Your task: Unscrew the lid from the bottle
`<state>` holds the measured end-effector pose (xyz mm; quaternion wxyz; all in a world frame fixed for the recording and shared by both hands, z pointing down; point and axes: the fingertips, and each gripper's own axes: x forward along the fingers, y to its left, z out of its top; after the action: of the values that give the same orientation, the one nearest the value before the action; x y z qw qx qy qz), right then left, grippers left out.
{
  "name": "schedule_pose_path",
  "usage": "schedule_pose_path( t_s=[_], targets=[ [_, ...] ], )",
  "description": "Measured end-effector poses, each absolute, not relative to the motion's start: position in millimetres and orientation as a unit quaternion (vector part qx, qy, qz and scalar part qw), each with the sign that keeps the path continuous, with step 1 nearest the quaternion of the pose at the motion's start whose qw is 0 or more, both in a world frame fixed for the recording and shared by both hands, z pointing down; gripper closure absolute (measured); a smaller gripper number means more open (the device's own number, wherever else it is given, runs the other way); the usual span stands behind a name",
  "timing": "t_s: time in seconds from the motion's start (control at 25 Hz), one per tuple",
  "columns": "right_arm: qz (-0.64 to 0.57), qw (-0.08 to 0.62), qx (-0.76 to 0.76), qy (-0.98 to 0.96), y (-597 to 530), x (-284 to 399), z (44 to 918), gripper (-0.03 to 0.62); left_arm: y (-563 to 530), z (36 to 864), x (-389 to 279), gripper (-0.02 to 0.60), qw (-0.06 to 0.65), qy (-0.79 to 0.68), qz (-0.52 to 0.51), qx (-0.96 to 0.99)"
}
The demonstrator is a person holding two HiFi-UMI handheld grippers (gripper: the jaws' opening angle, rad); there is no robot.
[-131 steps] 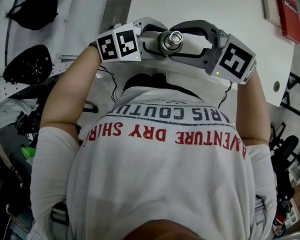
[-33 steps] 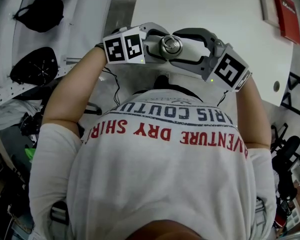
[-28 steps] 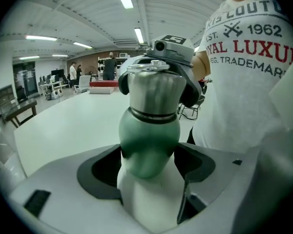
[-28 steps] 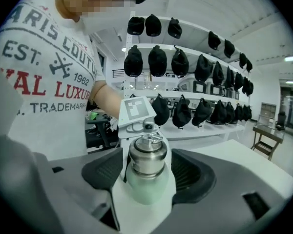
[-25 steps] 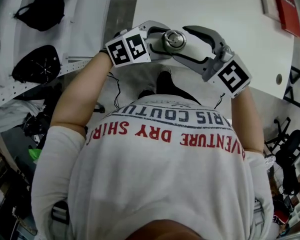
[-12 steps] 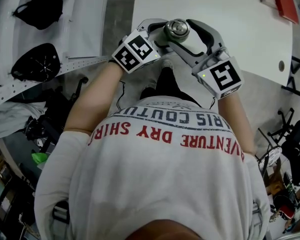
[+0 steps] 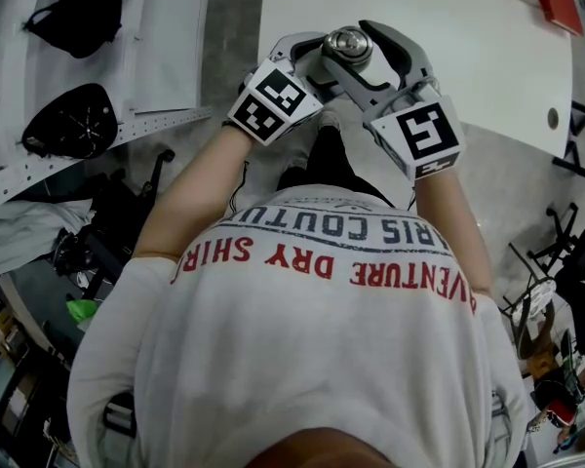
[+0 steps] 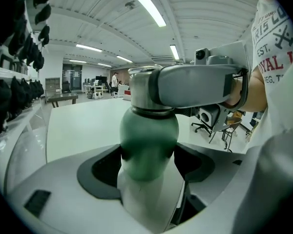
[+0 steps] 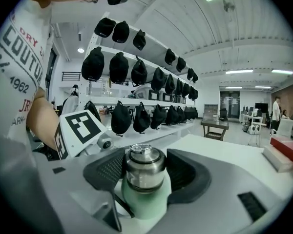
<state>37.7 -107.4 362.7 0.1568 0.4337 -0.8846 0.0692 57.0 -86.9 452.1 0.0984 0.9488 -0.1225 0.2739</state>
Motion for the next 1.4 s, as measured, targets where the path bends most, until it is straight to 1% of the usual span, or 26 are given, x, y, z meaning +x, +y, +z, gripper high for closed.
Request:
schedule_pose_path(
  t_s=[0.28,0.6,0.84,0.96,1.4],
  targets=[
    [0.064,0.161,0.423,-0.889,-108,36,363,0.332,-88,453,56,0.232,0.100,-0.123,0.271,0.950],
    [0.067,0.168,0.382,-0.906,-106,37,363,0.332,-88,452,56,0.232,0.086,-0.085,0.283,0.952],
    [0.071,0.181,0.324,-0.926,-106,35,361,0.332,-89,452,58,0.232,0.066,-0.034,0.301,0.951],
    [0.059,0.200,0.284,-0.936,-106,33,363,0.332,-91,453,57,0.232,0.057,0.002,0.311,0.949],
    [0.041,0.217,0.155,-0.963,-103,25,360,0.332,-91,453,56,0.232,0.028,0.096,0.330,0.939]
  ],
)
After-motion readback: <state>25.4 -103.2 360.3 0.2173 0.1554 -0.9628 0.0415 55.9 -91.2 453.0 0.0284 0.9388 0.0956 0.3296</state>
